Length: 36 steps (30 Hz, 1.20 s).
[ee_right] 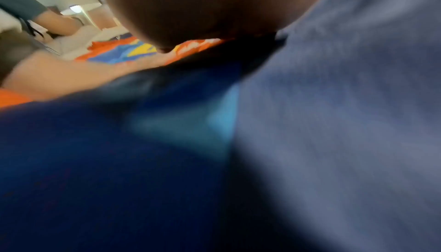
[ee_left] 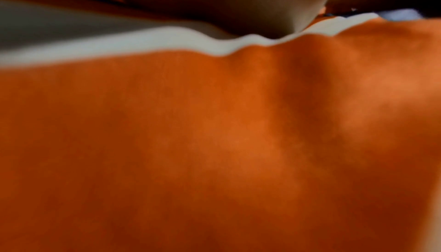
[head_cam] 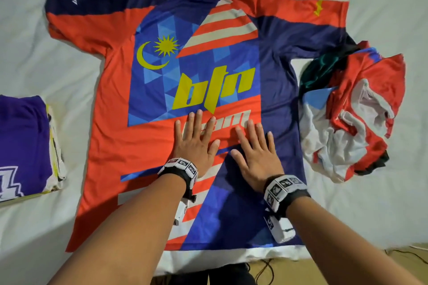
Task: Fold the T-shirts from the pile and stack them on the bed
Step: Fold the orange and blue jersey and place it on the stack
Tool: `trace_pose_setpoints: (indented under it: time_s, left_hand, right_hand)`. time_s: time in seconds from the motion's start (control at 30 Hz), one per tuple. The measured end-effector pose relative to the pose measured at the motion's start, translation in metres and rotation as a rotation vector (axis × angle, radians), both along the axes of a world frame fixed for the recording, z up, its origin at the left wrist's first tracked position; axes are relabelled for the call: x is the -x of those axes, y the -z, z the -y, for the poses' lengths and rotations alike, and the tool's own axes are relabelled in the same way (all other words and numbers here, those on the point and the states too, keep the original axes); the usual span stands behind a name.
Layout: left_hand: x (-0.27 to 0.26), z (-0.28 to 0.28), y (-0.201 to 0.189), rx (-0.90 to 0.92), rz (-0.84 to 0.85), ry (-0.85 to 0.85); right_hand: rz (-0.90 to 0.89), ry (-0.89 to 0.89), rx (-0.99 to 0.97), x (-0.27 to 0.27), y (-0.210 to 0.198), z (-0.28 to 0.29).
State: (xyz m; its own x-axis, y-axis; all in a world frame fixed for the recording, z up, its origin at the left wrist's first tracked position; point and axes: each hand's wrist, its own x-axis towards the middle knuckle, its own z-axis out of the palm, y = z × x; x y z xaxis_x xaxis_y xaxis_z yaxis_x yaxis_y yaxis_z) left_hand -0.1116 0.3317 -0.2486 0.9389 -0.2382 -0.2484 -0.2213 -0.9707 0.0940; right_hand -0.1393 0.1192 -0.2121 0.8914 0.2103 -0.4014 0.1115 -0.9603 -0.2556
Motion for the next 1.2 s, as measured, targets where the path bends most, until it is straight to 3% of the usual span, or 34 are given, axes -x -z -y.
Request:
trace_pose_setpoints:
  time_s: [0.13,0.33,0.47,0.7,0.9,1.03,1.2]
  left_hand:
    - [-0.004,-0.001,-0.007,-0.002,-0.037,-0.001]
    - [-0.021,0.033,-0.045,-0.058,-0.052,-0.099]
    - [-0.072,0.081,-0.073,0.133,-0.082,-0.188]
    - [-0.152,0.178,-0.08,0.393,-0.188,-0.108]
    - [-0.188,0.229,-0.065,0.342,-0.269,-0.367]
    - [-0.194,0.236,-0.05,0.299,-0.287,-0.39]
    - [-0.202,0.237,-0.05,0.323,-0.312,-0.396]
  right_hand:
    - [0.02,0.134,0.06,0.016,0.009,0.027]
    - [-0.033,0.359,0.033,-0.001,-0.015,0.044]
    - [0.233,0.393,-0.052,-0.069,-0.04,0.05]
    - [0.254,0.478,-0.203,-0.21,-0.076,0.103]
    - [0.215,0.376,-0.019,-0.306,-0.065,0.14]
    - [0.196,0.277,0.063,-0.347,-0.048,0.137]
    - [0.19,0.228,0.015,-0.377,-0.023,0.126]
